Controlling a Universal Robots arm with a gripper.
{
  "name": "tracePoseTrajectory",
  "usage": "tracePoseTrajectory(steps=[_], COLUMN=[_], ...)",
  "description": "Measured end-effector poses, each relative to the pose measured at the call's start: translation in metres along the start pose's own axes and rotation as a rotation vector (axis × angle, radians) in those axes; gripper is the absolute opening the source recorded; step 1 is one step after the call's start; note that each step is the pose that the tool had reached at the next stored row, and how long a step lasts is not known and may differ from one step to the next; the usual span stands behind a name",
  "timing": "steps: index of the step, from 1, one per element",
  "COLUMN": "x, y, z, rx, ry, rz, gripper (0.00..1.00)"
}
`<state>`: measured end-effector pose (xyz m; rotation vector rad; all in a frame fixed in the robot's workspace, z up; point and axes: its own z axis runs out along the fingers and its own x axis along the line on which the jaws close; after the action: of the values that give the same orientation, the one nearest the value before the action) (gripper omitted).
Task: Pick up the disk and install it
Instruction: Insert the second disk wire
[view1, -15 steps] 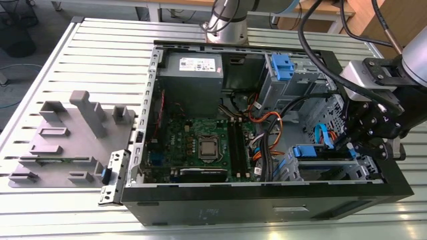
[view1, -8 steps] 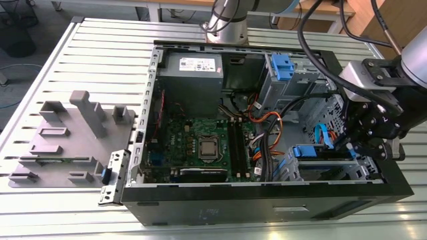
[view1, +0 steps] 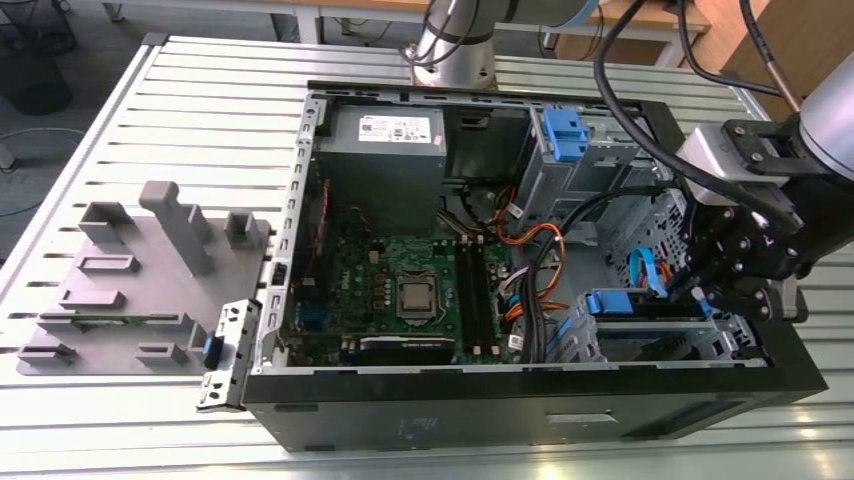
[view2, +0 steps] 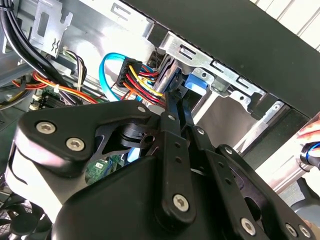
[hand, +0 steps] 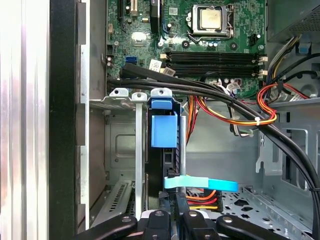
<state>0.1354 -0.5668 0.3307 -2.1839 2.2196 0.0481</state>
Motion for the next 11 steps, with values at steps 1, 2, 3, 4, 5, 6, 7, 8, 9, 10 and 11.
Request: tracePoseTrajectory(steps=[1, 2, 3, 4, 5, 6, 7, 8, 9, 10, 11], x=[0.0, 0.0001, 0.0001, 0.0001, 0.0001, 0.0001, 0.0001, 0.0001, 0.0001, 0.0001, 0.0001], y=[0.0, 0.0, 0.0, 0.0, 0.0, 0.0, 0.0, 0.0, 0.0, 0.0, 0.0], z=[0.0008, 0.0014, 0.0019, 0.002, 0.0021, 0.0021, 0.0023, 0.0023, 0.0023, 0.0024, 0.0023], rx=[0.0, 0.0, 0.0, 0.0001, 0.0, 0.0, 0.0, 0.0, 0.0, 0.0, 0.0], ry=[-0.0003, 0.0003, 0.0006, 0.0008, 0.0007, 0.0006, 0.0005, 0.0004, 0.0003, 0.0003, 0.0003], rz=[0.0, 0.0, 0.0, 0.0, 0.0, 0.0, 0.0, 0.0, 0.0, 0.0, 0.0], gripper=[0.16, 0.16, 0.16, 0.16, 0.16, 0.16, 0.16, 0.16, 0.16, 0.16, 0.16])
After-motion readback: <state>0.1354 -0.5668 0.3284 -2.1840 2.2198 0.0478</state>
